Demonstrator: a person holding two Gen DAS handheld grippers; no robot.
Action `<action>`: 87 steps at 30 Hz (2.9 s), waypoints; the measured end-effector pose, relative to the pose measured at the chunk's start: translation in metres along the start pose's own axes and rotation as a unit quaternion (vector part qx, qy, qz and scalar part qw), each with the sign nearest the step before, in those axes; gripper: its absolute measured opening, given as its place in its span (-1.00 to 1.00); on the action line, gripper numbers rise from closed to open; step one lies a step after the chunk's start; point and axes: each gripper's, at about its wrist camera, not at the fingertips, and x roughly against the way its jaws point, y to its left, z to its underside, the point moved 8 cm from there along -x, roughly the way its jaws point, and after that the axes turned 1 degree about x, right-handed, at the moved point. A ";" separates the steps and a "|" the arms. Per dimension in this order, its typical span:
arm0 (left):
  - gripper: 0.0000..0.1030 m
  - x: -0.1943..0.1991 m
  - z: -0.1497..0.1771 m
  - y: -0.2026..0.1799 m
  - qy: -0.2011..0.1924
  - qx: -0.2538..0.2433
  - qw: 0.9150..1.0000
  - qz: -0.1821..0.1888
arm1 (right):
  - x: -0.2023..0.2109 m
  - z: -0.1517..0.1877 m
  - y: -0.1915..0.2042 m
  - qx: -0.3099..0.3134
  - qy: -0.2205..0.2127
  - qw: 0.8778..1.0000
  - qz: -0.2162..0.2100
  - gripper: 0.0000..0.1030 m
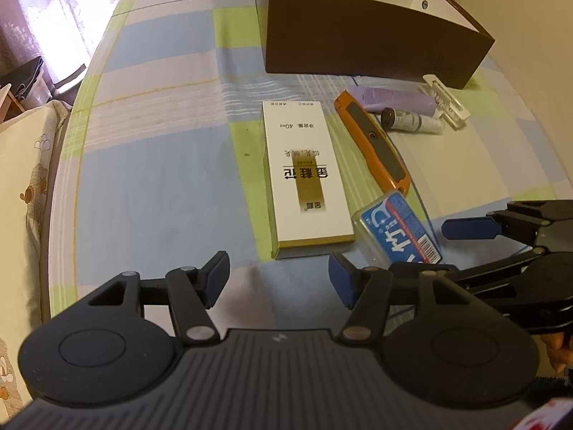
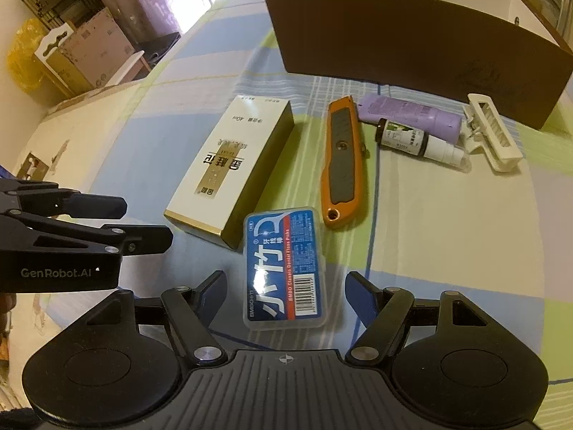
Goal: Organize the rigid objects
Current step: 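Grasp the blue dental floss pick box with the right gripper, then grasp the white medicine box with the left gripper while the right lifts the floss box, then carry the medicine box and floss box over the brown box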
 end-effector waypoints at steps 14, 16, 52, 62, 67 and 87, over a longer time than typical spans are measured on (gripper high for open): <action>0.12 -0.009 0.003 0.003 0.014 -0.023 1.000 0.015 | -0.020 0.001 0.004 0.009 -0.006 1.000 0.028 0.03; 0.12 -0.008 0.000 -0.001 0.012 -0.030 0.999 0.026 | -0.016 0.000 0.004 0.012 -0.015 0.999 0.029 0.02; 0.12 -0.085 -0.076 -0.029 0.020 -0.061 0.998 -0.014 | 0.031 -0.025 -0.094 -0.102 -0.073 0.990 0.064 0.02; 0.09 -0.075 -0.076 -0.030 -0.001 -0.053 0.998 -0.023 | 0.031 -0.030 -0.101 -0.088 -0.072 0.992 0.051 0.02; 0.08 -0.065 -0.073 -0.028 -0.012 -0.044 0.999 -0.030 | 0.035 -0.030 -0.103 -0.080 -0.078 0.993 0.046 0.02; 0.08 0.012 -0.107 -0.023 -0.092 -0.007 0.995 -0.040 | 0.069 -0.055 -0.137 -0.072 -0.121 0.989 0.047 0.02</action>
